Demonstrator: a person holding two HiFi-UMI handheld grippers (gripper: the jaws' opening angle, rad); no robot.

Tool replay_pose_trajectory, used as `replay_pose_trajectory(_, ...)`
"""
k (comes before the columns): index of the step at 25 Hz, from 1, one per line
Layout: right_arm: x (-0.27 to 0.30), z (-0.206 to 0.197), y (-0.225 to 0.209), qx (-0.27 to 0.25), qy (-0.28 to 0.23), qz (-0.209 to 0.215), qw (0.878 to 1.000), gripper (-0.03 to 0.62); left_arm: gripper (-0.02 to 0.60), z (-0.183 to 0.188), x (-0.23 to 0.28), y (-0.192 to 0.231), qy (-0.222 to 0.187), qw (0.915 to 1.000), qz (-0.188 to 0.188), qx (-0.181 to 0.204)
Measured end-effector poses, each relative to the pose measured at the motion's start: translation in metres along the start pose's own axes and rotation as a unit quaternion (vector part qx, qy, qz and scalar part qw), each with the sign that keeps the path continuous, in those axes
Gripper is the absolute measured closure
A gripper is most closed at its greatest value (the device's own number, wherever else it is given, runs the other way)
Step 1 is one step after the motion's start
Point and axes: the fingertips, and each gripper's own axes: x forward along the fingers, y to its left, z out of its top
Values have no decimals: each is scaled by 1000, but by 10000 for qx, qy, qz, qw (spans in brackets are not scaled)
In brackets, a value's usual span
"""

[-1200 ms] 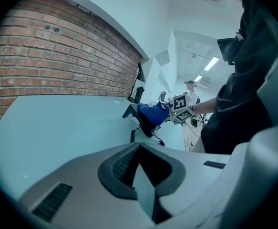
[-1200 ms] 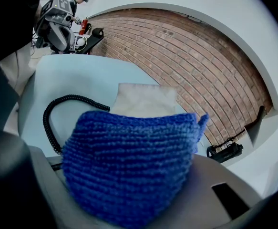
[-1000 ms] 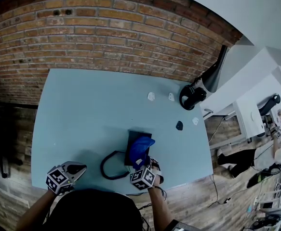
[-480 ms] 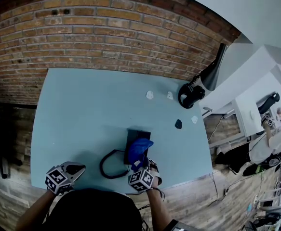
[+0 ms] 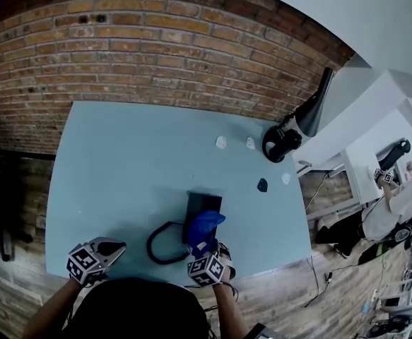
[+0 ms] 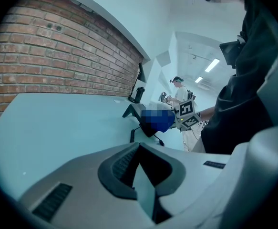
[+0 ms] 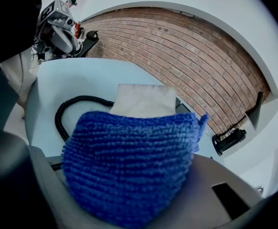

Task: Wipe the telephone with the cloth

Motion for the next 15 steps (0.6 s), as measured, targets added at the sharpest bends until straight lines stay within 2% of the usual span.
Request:
replay_pose_trajectory(5, -2, -2, 3, -6, 27, 57, 10000, 502, 560, -2, 1, -1, 28, 10000, -23, -27)
replay_pose_trajectory(7, -3, -4, 5, 183, 67, 192, 9996, 500, 560, -3, 1, -1, 42, 10000, -32, -37)
replay_pose_trajectory(9, -6, -4, 6, 768, 9, 587, 9953, 494, 560, -4, 2, 0, 50, 10000, -33, -56)
replay_pose_trajectory(10, -9, -2, 6, 1242, -140, 862, 9884, 489, 559, -3, 1, 0, 42, 10000, -25, -68)
replay_pose_trajectory(12, -18, 4, -6, 2299, -636, 1237, 9632, 478, 560, -1, 0, 2, 12, 10000, -1, -96)
replay_pose_trajectory(13, -23, 7, -19, 2663, -848, 1228, 9523, 474, 560, 0, -1, 4, 1, 9999, 13, -101)
replay_pose_trajectory(14, -27, 7, -35, 2818, -970, 1085, 9484, 471, 560, 1, -2, 6, -6, 9999, 29, -98)
replay_pose_trajectory(15, -31, 7, -54, 2794, -1015, 847, 9510, 471, 560, 1, -3, 8, -12, 9999, 43, -94)
